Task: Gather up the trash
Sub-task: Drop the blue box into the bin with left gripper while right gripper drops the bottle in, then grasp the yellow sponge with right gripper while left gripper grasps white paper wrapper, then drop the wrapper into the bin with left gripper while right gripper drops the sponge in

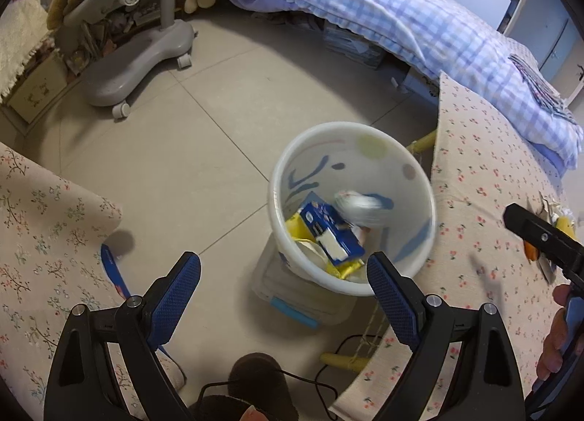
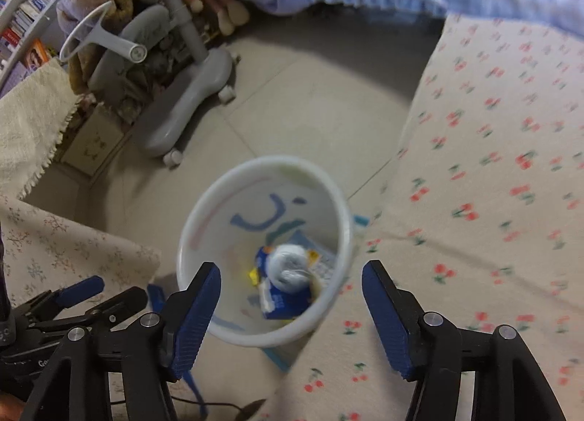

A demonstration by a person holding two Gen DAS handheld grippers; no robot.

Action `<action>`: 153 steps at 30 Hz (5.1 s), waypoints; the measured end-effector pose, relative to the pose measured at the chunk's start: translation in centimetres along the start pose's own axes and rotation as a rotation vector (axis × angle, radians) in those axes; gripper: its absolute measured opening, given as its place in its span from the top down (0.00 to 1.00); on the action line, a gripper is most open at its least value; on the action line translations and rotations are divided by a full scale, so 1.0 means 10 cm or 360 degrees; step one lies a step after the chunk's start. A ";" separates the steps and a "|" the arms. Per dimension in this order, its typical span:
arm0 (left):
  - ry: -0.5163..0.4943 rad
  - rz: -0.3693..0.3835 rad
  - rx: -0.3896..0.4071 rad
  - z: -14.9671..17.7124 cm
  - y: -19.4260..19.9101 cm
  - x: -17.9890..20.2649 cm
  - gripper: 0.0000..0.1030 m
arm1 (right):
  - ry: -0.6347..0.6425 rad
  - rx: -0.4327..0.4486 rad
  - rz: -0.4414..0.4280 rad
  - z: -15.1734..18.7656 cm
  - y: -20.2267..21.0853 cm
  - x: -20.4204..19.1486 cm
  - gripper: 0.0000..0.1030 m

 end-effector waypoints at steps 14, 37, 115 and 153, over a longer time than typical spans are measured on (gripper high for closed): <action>-0.0139 0.0159 -0.0064 0.08 0.11 0.89 0.09 | -0.0101 0.0171 0.0570 0.10 1.09 0.99 0.13; -0.0310 0.0256 -0.0107 0.07 -0.06 2.38 0.00 | -0.0484 0.0092 0.0947 0.13 1.39 2.52 0.01; -0.0121 0.0569 0.0250 -0.35 0.54 1.95 0.94 | -0.0366 0.0210 0.0643 0.23 1.91 1.85 0.21; 0.0071 -0.0155 0.0087 -0.28 0.05 0.00 0.08 | 0.0007 -0.0025 0.0407 0.03 0.32 0.48 0.21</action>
Point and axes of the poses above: each gripper's, at about its wrist camera, not at the fingertips, and y roughly against the way its jaws point, x to its right, z to its underside, the point moved 5 cm from there along -y, roughly the way its jaws point, and after that the axes turned 6 degrees about x, right-handed, at the moved point
